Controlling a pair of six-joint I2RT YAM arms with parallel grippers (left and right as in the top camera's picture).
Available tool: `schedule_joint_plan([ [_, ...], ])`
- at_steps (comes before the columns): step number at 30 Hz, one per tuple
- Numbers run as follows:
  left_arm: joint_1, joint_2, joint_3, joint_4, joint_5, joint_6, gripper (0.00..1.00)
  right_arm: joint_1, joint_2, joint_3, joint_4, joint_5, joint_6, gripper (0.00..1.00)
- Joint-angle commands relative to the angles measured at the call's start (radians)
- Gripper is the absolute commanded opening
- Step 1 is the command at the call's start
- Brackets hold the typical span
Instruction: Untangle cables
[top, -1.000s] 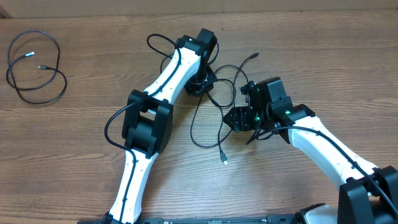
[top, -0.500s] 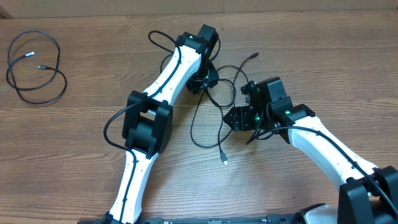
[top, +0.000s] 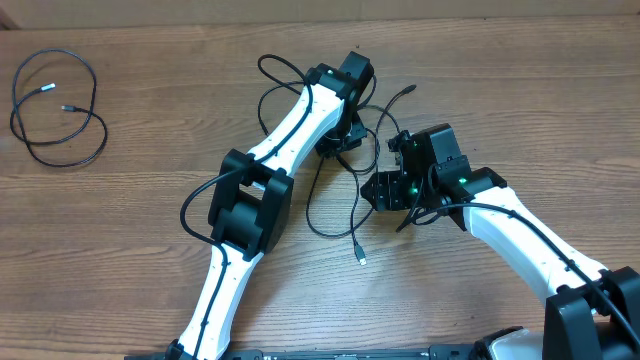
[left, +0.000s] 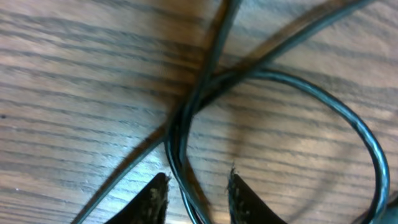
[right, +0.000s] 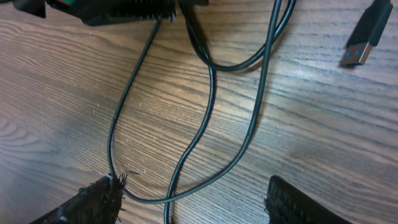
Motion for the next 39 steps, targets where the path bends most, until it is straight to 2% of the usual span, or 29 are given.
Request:
schedule_joint_plan([
  [1, 0.004, 0.011, -0.022, 0.002, -0.048, -0.084, 0.28, 0.002, 0.009, -0.007, -0.005, 0.007, -0.005, 0.73],
  [7, 0.003, 0.011, -0.035, 0.019, -0.056, -0.094, 0.28, 0.001, 0.009, -0.007, -0.013, 0.007, -0.005, 0.73],
  [9, 0.002, 0.011, -0.036, 0.026, -0.057, -0.094, 0.22, 0.001, 0.009, -0.007, -0.013, 0.007, -0.005, 0.73],
  [11, 0.002, 0.011, -0.036, 0.027, -0.057, -0.094, 0.07, 0.001, 0.009, -0.007, -0.016, 0.007, -0.005, 0.73],
  [12, 0.002, 0.011, -0.036, 0.025, -0.057, -0.093, 0.04, 0.001, 0.009, -0.007, -0.018, 0.007, -0.005, 0.73],
  [19, 0.022, -0.012, 0.006, -0.038, -0.055, -0.064, 0.04, 0.002, 0.009, -0.007, -0.014, 0.006, 0.004, 0.70],
  [21, 0.024, -0.029, 0.035, -0.058, -0.058, -0.052, 0.04, 0.001, 0.009, -0.007, -0.012, 0.005, 0.111, 0.61],
  [22, 0.024, -0.039, 0.052, -0.064, -0.057, -0.040, 0.04, 0.001, 0.009, -0.007, -0.012, -0.002, 0.218, 0.59],
  [26, 0.024, -0.087, 0.100, -0.089, -0.056, -0.032, 0.04, 0.001, 0.009, -0.007, 0.004, -0.139, 0.494, 0.59],
  [31, 0.022, -0.134, 0.103, -0.098, -0.048, -0.032, 0.04, 0.001, 0.009, -0.007, 0.026, -0.270, 0.658, 0.46],
  [34, 0.023, -0.154, 0.104, -0.122, -0.021, -0.031, 0.04, 0.001, 0.009, -0.007, 0.038, -0.248, 0.807, 0.47],
  [39, 0.022, -0.183, 0.105, -0.126, -0.019, 0.021, 0.04, 0.001, 0.009, -0.007, 0.101, -0.143, 0.957, 0.47],
])
